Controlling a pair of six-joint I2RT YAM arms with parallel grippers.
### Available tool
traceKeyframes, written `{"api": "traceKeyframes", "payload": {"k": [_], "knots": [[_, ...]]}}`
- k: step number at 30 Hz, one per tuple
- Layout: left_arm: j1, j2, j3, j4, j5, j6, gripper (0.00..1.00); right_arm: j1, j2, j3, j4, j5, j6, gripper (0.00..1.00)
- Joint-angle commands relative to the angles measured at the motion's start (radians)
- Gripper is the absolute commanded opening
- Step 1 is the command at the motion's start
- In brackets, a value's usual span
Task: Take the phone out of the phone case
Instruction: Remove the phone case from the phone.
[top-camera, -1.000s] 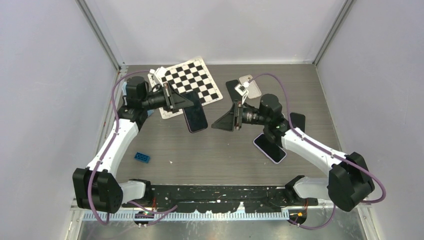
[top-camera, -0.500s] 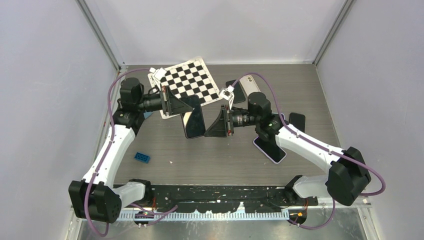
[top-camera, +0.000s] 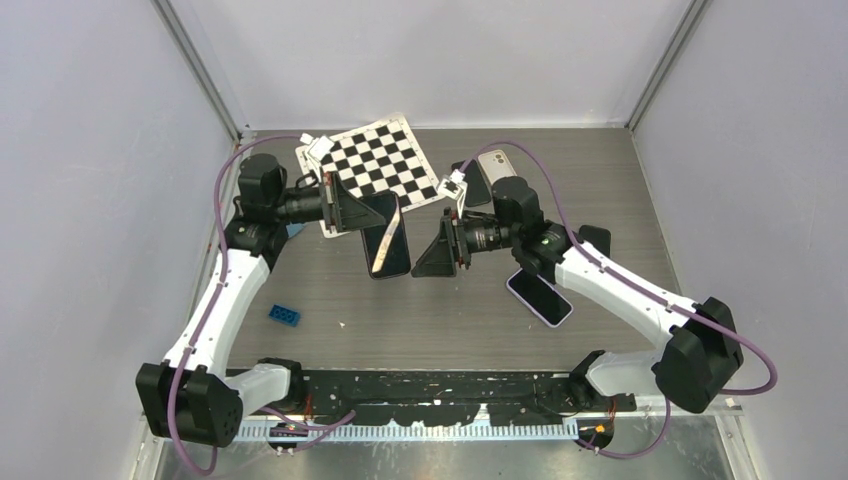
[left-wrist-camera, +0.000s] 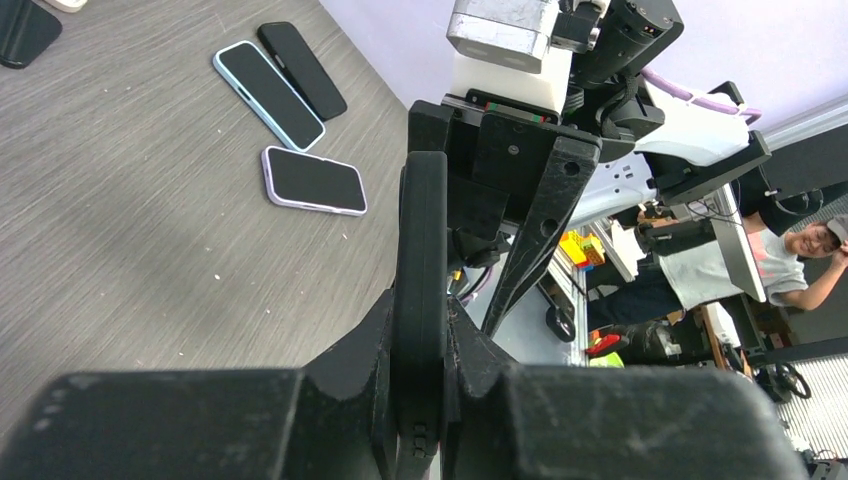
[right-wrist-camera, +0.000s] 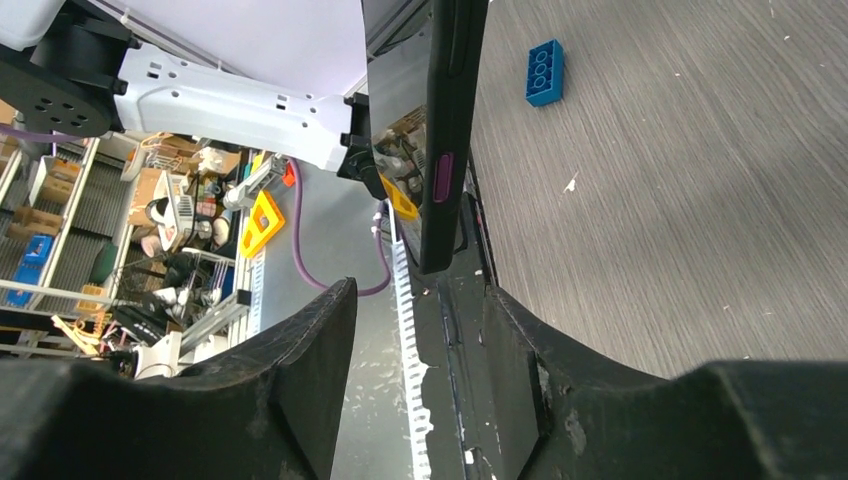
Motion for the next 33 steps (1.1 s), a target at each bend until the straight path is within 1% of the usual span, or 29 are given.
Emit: {"api": "traceKeyframes", "payload": {"k": [1, 3, 4, 5, 6, 8, 9, 10, 11, 13, 15, 17, 20, 22, 27, 28, 31, 33], "knots": [[0.000, -0.027, 0.043, 0.043, 0.031, -0.037, 0.00, 0.004, 0.021, 0.056, -0.028, 0.021, -0.034, 0.55], [0.000, -0.025, 0.034, 0.063, 0.030, -0.063, 0.00, 0.015, 0.036, 0.061, -0.006, 0.006, -0.025, 0.54], [-0.001, -0.025, 0.027, 0.082, 0.030, -0.080, 0.00, 0.021, 0.041, 0.065, 0.032, -0.002, -0.023, 0.51], [-0.002, -0.023, 0.020, 0.110, 0.025, -0.105, 0.00, 0.022, 0.053, 0.069, 0.049, -0.021, -0.020, 0.50], [-0.002, -0.022, 0.014, 0.130, 0.018, -0.136, 0.00, 0.024, 0.060, 0.080, 0.053, -0.037, -0.019, 0.47], [-0.008, -0.015, 0.009, 0.172, 0.010, -0.196, 0.00, 0.026, 0.078, 0.097, 0.060, -0.056, -0.016, 0.39], [-0.013, -0.011, 0.010, 0.175, 0.010, -0.212, 0.00, 0.027, 0.085, 0.101, 0.071, -0.063, -0.013, 0.32], [-0.014, -0.009, 0.009, 0.175, 0.009, -0.224, 0.00, 0.027, 0.089, 0.103, 0.079, -0.074, -0.010, 0.28], [-0.016, -0.007, 0.008, 0.173, 0.007, -0.232, 0.00, 0.028, 0.089, 0.103, 0.092, -0.078, -0.010, 0.21], [-0.020, -0.003, 0.005, 0.167, 0.005, -0.251, 0.00, 0.029, 0.092, 0.104, 0.101, -0.091, -0.019, 0.13], [-0.024, 0.002, 0.000, 0.164, 0.002, -0.270, 0.00, 0.029, 0.102, 0.116, 0.098, -0.124, -0.031, 0.07], [-0.034, 0.010, -0.004, 0.163, -0.003, -0.297, 0.00, 0.029, 0.124, 0.142, 0.071, -0.166, -0.049, 0.03], [-0.057, 0.022, -0.005, 0.135, 0.000, -0.307, 0.00, 0.029, 0.153, 0.174, -0.001, -0.180, -0.115, 0.02], [-0.067, 0.026, -0.007, 0.126, -0.001, -0.305, 0.00, 0.029, 0.163, 0.191, -0.048, -0.180, -0.139, 0.08], [-0.073, 0.020, -0.017, 0.073, -0.013, -0.278, 0.00, 0.029, 0.163, 0.200, -0.044, -0.165, -0.138, 0.21], [-0.072, 0.021, -0.019, 0.071, -0.016, -0.278, 0.00, 0.029, 0.160, 0.198, -0.033, -0.162, -0.135, 0.26], [-0.073, 0.023, -0.015, 0.072, -0.021, -0.280, 0.00, 0.028, 0.141, 0.177, -0.005, -0.126, -0.112, 0.28], [-0.075, 0.022, -0.014, 0.071, -0.025, -0.285, 0.00, 0.028, 0.126, 0.161, 0.046, -0.098, -0.099, 0.22]]}}
